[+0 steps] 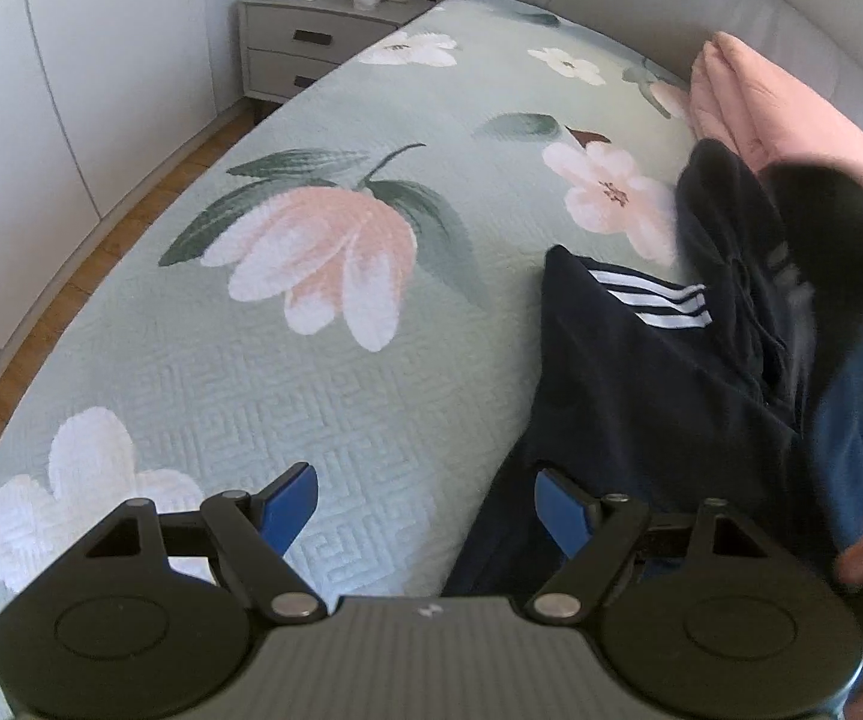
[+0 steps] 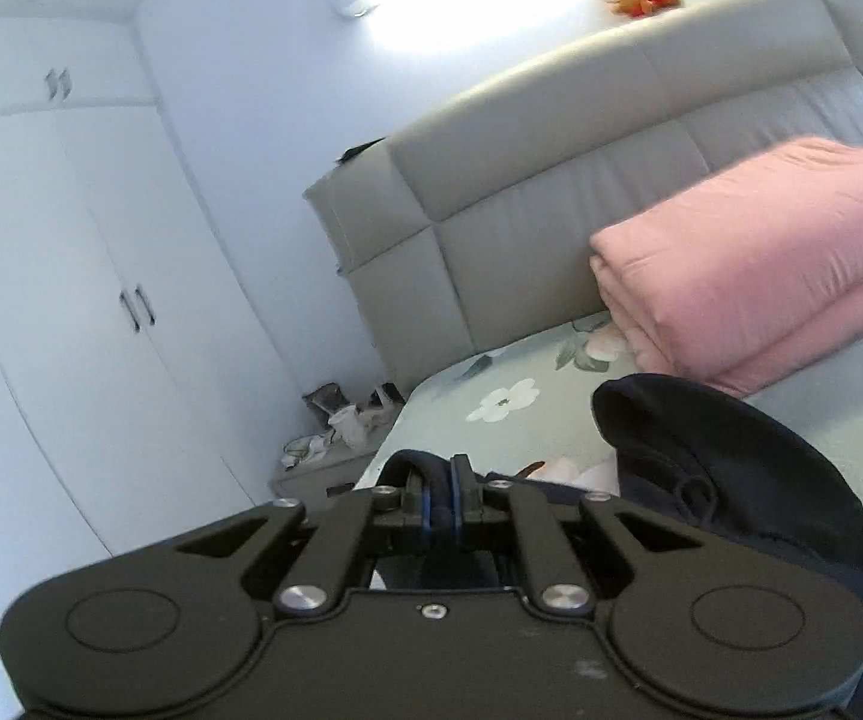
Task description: Fold large clothes
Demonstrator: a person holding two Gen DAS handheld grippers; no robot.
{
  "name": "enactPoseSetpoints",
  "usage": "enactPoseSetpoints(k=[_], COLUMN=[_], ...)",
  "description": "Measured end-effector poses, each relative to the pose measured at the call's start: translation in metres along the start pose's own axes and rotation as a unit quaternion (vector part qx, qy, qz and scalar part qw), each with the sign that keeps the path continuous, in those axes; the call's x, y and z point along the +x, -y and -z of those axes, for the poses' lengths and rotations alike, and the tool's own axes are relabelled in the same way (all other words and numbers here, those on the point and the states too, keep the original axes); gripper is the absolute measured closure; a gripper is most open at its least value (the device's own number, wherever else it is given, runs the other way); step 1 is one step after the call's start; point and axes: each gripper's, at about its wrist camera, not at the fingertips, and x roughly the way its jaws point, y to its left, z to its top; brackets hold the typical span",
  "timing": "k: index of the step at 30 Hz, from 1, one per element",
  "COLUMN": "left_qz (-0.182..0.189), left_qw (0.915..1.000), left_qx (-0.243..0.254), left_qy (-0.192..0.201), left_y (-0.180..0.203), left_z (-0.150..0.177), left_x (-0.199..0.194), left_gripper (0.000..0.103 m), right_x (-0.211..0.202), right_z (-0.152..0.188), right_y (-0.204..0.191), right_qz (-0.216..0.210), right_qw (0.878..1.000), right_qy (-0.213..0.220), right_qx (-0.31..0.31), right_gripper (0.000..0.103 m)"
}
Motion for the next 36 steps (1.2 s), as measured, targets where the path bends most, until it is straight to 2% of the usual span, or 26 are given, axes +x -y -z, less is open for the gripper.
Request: enactPoseSetpoints(k=[2, 3, 4, 5, 6, 8, 10, 11, 12, 13, 14, 15, 17, 18, 20, 22, 23, 25, 26, 27, 28, 29, 30, 32, 34, 36], left_qz=[-0.005, -0.006, -0.006, -0.008, -0.009, -0.008, -0.007, -0.008, -0.008, -0.008, -0.008, -0.007, -0.007, -0.011, -0.021, -0.029, -0.034, -0.042, -0.043, -0.043, -0.043, -0.043, -0.042, -0.04, -0.038, -0.033], left_qw=[1.0, 1.0, 1.0, 1.0, 0.9999, 0.9999, 0.9999, 1.0, 1.0, 1.0, 0.9999, 0.9999, 0.9996, 0.9994, 0.9987, 0.9981, 0.9977, 0.9973, 0.9974, 0.9975, 0.9976, 0.9977, 0.9977, 0.9975, 0.9974, 0.9974], left_qx=[-0.002, 0.0, 0.002, 0.002, 0.001, -0.003, -0.002, -0.001, 0.001, 0.004, 0.008, 0.012, 0.025, 0.033, 0.046, 0.054, 0.057, 0.06, 0.058, 0.056, 0.054, 0.052, 0.053, 0.058, 0.061, 0.062], left_qy=[0.003, 0.005, 0.005, 0.006, 0.006, 0.007, 0.007, 0.006, 0.005, 0.003, 0.001, 0.001, 0.004, 0.006, 0.008, 0.01, 0.01, 0.007, 0.005, 0.003, 0.001, -0.002, -0.005, -0.009, -0.011, -0.011], left_y=[-0.001, -0.002, -0.002, -0.003, -0.003, -0.005, -0.005, -0.004, -0.003, -0.001, 0.002, 0.005, 0.012, 0.015, 0.021, 0.025, 0.026, 0.027, 0.026, 0.026, 0.025, 0.024, 0.024, 0.025, 0.027, 0.028], left_z=[-0.001, -0.001, -0.001, -0.001, -0.002, -0.003, -0.003, -0.002, -0.002, -0.001, -0.001, 0.0, 0.001, 0.002, 0.004, 0.006, 0.006, 0.006, 0.006, 0.006, 0.006, 0.006, 0.006, 0.007, 0.008, 0.008], left_x=[0.0, -0.001, -0.001, -0.001, -0.001, -0.002, -0.002, -0.001, -0.001, -0.001, 0.0, 0.0, -0.002, -0.002, -0.002, -0.002, -0.001, 0.002, 0.004, 0.005, 0.007, 0.008, 0.009, 0.011, 0.011, 0.009], left_gripper=[0.022, 0.022, 0.022, 0.022, 0.022, 0.022, 0.022, 0.022, 0.022, 0.022, 0.022, 0.022, 0.022, 0.022, 0.022, 0.022, 0.022, 0.022, 0.022, 0.022, 0.022, 0.022, 0.022, 0.022, 0.022, 0.022], right_x=[0.027, 0.047, 0.067, 0.078, 0.077, 0.06, 0.037, 0.021, 0.01, -0.003, -0.017, -0.025, -0.029, -0.027, -0.023, -0.019, -0.013, -0.007, -0.006, -0.011, -0.019, -0.031, -0.042, -0.061, -0.077, -0.088], right_z=[0.022, 0.038, 0.057, 0.073, 0.084, 0.089, 0.073, 0.059, 0.047, 0.037, 0.028, 0.024, 0.023, 0.028, 0.041, 0.056, 0.064, 0.077, 0.079, 0.077, 0.073, 0.069, 0.066, 0.064, 0.074, 0.089], right_y=[-0.002, 0.001, 0.006, 0.013, 0.02, 0.037, 0.052, 0.061, 0.068, 0.076, 0.083, 0.091, 0.113, 0.125, 0.138, 0.142, 0.144, 0.148, 0.15, 0.151, 0.149, 0.145, 0.141, 0.128, 0.111, 0.097], right_qz=[0.003, 0.006, 0.0, -0.014, -0.032, -0.059, -0.068, -0.068, -0.065, -0.06, -0.045, -0.022, 0.024, 0.026, 0.004, 0.019, 0.028, 0.036, 0.03, 0.021, 0.023, 0.033, 0.025, -0.02, -0.071, -0.092], right_qw=[0.997, 0.99, 0.973, 0.956, 0.946, 0.941, 0.945, 0.95, 0.955, 0.958, 0.958, 0.953, 0.934, 0.925, 0.912, 0.905, 0.898, 0.887, 0.891, 0.899, 0.908, 0.918, 0.924, 0.925, 0.913, 0.899], right_qy=[-0.074, -0.143, -0.231, -0.29, -0.316, -0.32, -0.312, -0.299, -0.289, -0.279, -0.273, -0.272, -0.291, -0.311, -0.341, -0.343, -0.355, -0.373, -0.365, -0.349, -0.328, -0.291, -0.268, -0.259, -0.276, -0.291], right_qx=[-0.009, -0.006, 0.012, 0.037, 0.061, 0.089, 0.077, 0.054, 0.026, -0.016, -0.081, -0.135, -0.207, -0.216, -0.227, -0.25, -0.259, -0.27, -0.267, -0.262, -0.261, -0.267, -0.273, -0.277, -0.293, -0.313], right_gripper=[0.08, 0.046, 0.022, 0.023, 0.024, 0.023, 0.021, 0.019, 0.012, 0.003, 0.002, 0.002, 0.001, 0.002, 0.002, 0.002, 0.002, 0.006, 0.015, 0.071, 0.096, 0.101, 0.102, 0.102, 0.102, 0.103])
